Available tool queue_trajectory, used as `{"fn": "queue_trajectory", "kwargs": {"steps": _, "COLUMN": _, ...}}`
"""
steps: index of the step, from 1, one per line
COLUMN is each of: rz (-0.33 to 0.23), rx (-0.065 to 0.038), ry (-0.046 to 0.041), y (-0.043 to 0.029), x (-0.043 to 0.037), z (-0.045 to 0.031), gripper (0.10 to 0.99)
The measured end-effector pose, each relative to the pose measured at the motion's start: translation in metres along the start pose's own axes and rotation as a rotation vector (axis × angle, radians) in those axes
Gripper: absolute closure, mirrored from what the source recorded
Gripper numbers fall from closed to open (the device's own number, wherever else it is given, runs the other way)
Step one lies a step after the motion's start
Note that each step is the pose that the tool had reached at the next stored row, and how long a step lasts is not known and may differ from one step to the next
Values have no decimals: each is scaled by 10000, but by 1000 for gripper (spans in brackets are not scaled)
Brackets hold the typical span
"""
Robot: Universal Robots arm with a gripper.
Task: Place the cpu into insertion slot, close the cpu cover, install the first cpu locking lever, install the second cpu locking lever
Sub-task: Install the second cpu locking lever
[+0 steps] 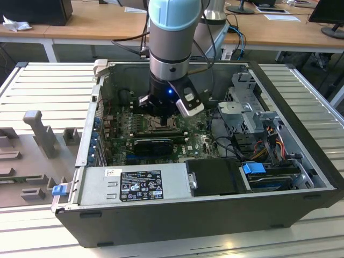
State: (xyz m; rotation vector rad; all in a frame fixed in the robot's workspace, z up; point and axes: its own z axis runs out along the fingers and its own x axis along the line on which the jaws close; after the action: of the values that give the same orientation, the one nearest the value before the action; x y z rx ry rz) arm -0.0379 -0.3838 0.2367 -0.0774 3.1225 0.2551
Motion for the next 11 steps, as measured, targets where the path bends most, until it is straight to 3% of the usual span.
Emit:
{"fn": "queue_trajectory", "kwargs": {"steps": 4, "rz": -40, "rx": -98, "ry": 0, "y": -15, "x": 107, "z": 37, "gripper": 980}}
{"fn": "queue_trajectory", "kwargs": {"steps": 9, "rz": -102, "rx": -158, "ry": 10, "y": -46, "x": 149, "z": 158, "gripper": 980}}
{"fn": "queue_trajectory", "kwargs": {"steps": 11, "rz": -125, "rx": -268, "ry": 7, "y": -69, "x": 195, "z": 170, "gripper": 980}}
